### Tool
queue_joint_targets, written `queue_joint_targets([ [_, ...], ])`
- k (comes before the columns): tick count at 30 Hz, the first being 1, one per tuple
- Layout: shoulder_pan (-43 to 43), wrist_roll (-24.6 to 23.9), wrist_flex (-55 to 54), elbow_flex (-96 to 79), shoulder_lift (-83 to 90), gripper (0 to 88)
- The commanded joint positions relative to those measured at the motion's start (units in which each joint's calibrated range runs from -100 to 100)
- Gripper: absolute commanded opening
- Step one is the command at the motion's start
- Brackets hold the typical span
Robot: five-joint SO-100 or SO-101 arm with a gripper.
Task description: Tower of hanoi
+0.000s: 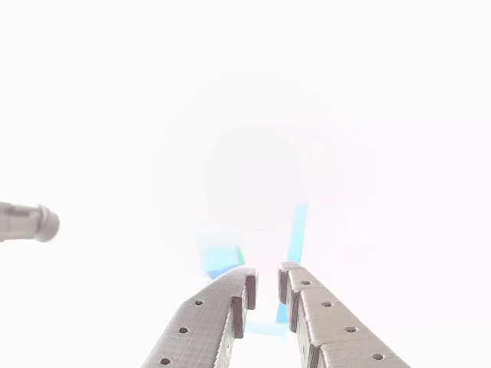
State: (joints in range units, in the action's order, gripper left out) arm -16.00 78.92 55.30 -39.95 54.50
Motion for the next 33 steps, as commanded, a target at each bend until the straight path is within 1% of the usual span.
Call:
queue_joint_targets([
  [1,-2.0,4.7,2.9,4.0,1.4,0.0],
  [3,-2.3,5.4,3.8,4.0,2.5,0.0],
  [4,-2.3,7.7,4.6,4.0,2.9,0.0],
  [5,-2.3,8.4,5.1,4.0,3.3,0.0],
  [6,-2.2,10.1,6.0,4.1,3.7,0.3],
  [7,-2.1,12.5,7.0,4.1,3.9,1.1],
  [9,-1.5,14.7,7.9,4.1,4.3,2.6],
  [12,-0.7,18.4,9.0,4.0,4.7,8.2],
  [13,-0.4,19.7,9.4,4.0,4.7,12.4],
  [14,0.0,20.2,9.6,3.9,4.8,18.0],
  [15,0.5,17.9,9.2,3.8,4.8,25.9],
  [16,0.8,17.7,9.2,3.7,4.8,27.6],
  [18,1.2,18.0,9.0,3.0,4.9,29.3],
  [19,1.6,20.2,9.2,2.9,5.1,30.5],
  [20,1.9,21.1,9.6,2.7,5.2,30.9],
  [26,2.2,21.1,8.3,-0.8,6.6,34.3],
  [30,2.2,21.1,2.3,-6.1,7.1,40.5],
  [33,2.7,21.1,-5.3,-11.9,7.1,42.3],
])
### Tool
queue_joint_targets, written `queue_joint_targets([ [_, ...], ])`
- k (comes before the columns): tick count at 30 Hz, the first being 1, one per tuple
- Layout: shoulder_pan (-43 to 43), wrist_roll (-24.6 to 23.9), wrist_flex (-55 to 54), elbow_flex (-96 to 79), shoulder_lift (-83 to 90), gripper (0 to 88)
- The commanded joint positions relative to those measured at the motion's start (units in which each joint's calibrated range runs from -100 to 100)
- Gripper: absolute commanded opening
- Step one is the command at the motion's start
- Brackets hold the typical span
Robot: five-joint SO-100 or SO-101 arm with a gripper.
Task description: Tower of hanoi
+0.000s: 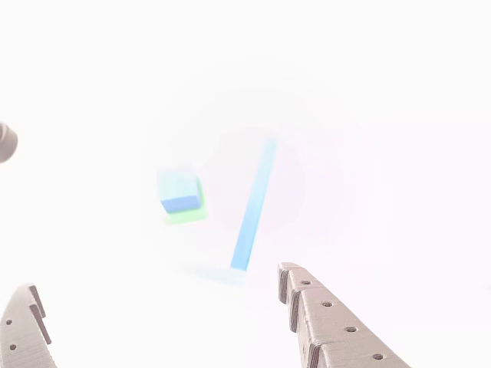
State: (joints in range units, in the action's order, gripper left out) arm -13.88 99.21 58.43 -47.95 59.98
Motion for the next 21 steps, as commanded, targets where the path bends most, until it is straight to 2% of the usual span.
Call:
queue_joint_targets([
  [1,0.7,0.8,-11.9,-6.3,1.6,42.7],
  [7,1.5,0.8,-24.4,-16.0,1.2,44.5],
  [13,0.6,0.8,-29.2,-19.3,0.2,45.3],
  [21,-0.9,0.8,-46.1,-30.0,-1.9,49.5],
])
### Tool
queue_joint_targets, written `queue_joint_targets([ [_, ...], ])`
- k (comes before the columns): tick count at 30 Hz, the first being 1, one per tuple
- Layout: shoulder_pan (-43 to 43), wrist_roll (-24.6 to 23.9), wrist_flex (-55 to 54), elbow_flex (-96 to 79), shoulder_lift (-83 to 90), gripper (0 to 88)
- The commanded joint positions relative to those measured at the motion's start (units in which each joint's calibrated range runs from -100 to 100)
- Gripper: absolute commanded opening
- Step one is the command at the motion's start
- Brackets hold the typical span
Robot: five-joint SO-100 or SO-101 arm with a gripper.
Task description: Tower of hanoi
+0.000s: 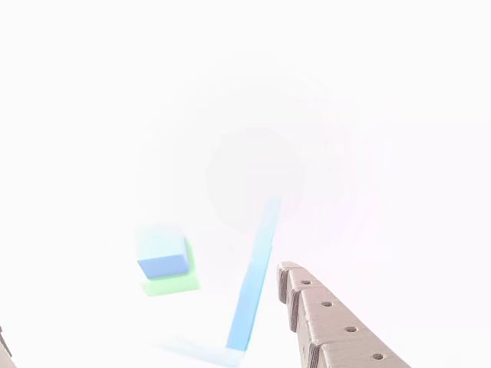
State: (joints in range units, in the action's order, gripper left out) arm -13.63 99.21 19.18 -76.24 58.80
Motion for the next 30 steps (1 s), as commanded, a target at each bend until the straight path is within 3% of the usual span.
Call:
queue_joint_targets([
  [1,-1.3,0.8,-8.5,-2.6,-0.9,49.9],
  [17,-1.4,0.8,-32.5,-12.0,-10.6,51.6],
  [30,4.0,0.8,-32.6,-11.4,-9.9,51.2],
])
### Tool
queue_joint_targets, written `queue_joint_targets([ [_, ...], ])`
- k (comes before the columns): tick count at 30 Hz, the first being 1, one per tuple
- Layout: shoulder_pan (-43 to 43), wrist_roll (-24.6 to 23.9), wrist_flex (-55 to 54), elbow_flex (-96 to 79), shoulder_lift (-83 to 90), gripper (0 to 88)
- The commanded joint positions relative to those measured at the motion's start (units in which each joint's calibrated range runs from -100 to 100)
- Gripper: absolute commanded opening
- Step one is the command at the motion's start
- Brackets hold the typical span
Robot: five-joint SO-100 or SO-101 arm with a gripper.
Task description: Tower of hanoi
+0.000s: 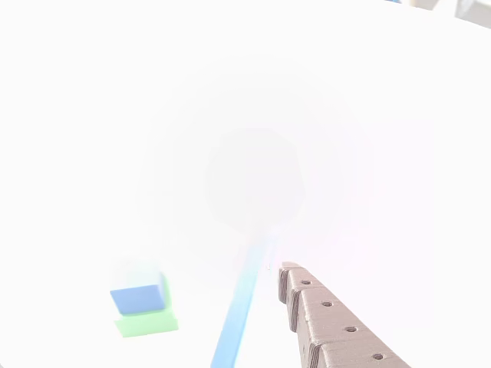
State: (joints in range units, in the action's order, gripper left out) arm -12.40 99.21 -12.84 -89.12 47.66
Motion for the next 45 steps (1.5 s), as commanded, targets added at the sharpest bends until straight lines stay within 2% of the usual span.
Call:
queue_joint_targets([
  [1,3.9,0.8,0.5,1.8,1.8,51.0],
  [5,6.1,0.8,6.9,3.9,4.9,47.9],
  [10,5.1,0.8,19.8,10.1,10.5,30.9],
  [13,4.0,0.8,29.4,18.4,11.7,14.8],
  [20,6.7,-0.2,55.4,41.7,9.7,0.4],
  [28,16.6,-1.6,78.0,61.3,7.4,0.2],
  [33,24.1,0.8,88.2,71.6,4.3,0.2],
  [42,34.3,0.8,91.9,74.9,2.8,4.0],
  [45,36.9,0.8,90.4,72.8,3.1,10.0],
])
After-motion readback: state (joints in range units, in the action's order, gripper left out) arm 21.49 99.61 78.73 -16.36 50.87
